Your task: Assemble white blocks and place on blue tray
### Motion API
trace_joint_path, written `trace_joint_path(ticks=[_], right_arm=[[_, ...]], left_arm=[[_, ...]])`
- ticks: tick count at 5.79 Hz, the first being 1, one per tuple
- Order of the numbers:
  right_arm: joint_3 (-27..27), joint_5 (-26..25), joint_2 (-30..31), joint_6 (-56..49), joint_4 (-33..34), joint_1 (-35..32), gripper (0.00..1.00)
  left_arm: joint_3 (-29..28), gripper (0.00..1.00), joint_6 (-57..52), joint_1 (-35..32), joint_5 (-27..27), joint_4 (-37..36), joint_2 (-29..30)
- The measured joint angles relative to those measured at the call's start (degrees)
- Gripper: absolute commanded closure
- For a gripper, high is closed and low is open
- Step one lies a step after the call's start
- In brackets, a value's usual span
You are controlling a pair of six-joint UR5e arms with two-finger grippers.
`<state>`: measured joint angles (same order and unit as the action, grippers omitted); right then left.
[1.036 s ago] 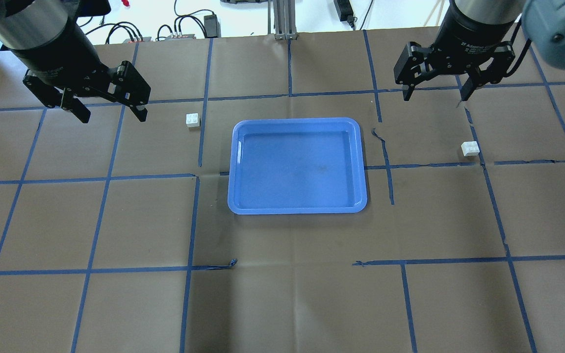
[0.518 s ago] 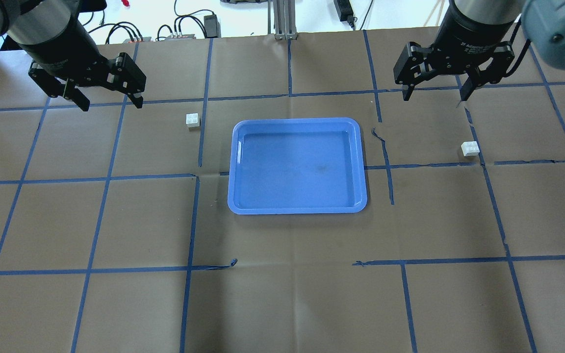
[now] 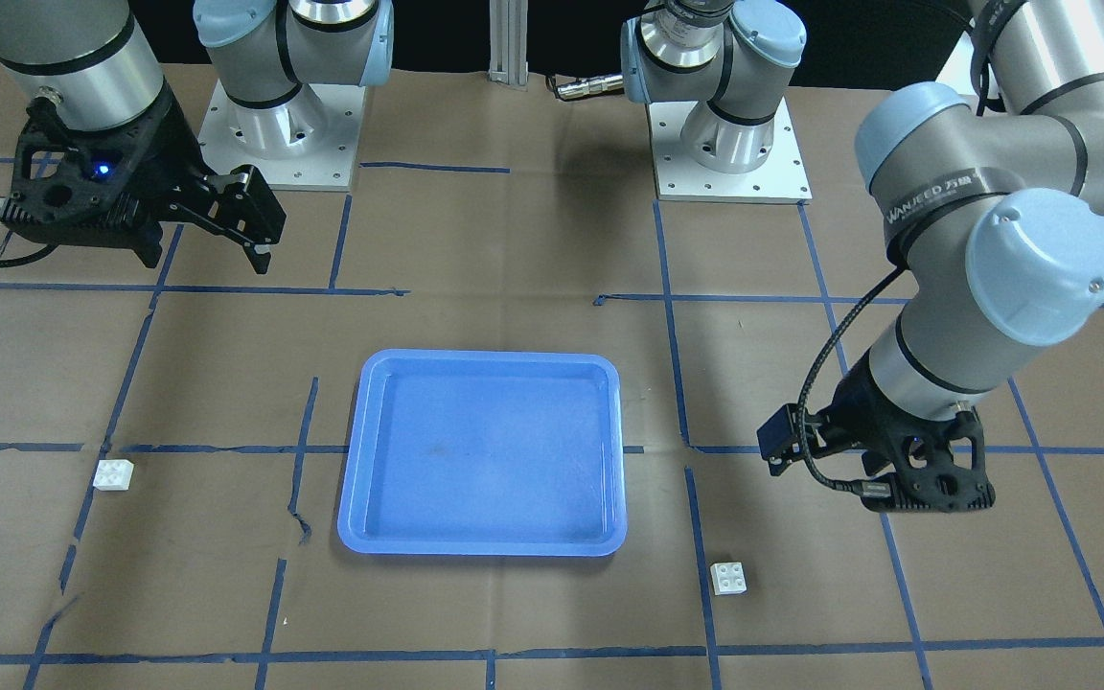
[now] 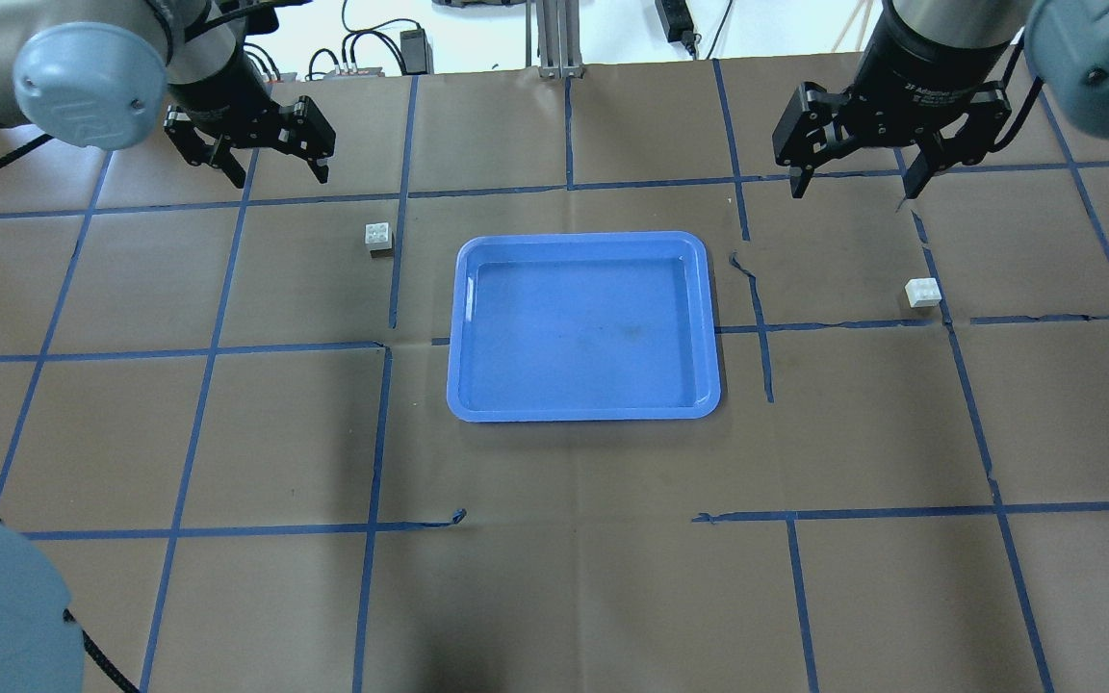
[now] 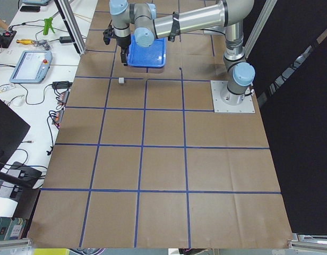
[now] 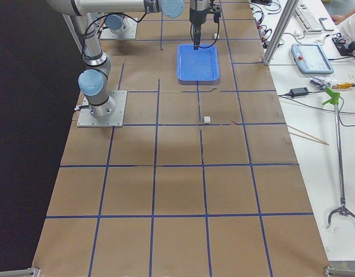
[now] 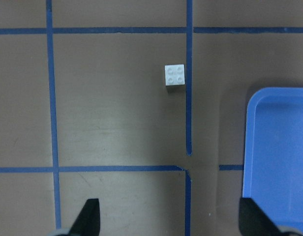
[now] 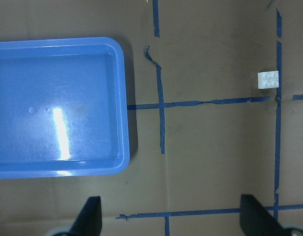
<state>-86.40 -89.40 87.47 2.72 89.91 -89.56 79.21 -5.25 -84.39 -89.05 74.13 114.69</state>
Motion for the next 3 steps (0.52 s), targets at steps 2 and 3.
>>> trace_joint_path(ticks=[2, 3], right_arm=[[0.0, 0.0, 0.0, 0.0, 0.0, 0.0, 0.00], [0.0, 0.0, 0.0, -0.1, 0.0, 0.0, 0.00]], left_arm=[[-5.0, 0.01, 0.7, -0.7, 0.0, -3.2, 10.0], [-5.8, 0.01, 1.1, -1.5, 0.0, -3.6, 13.3]])
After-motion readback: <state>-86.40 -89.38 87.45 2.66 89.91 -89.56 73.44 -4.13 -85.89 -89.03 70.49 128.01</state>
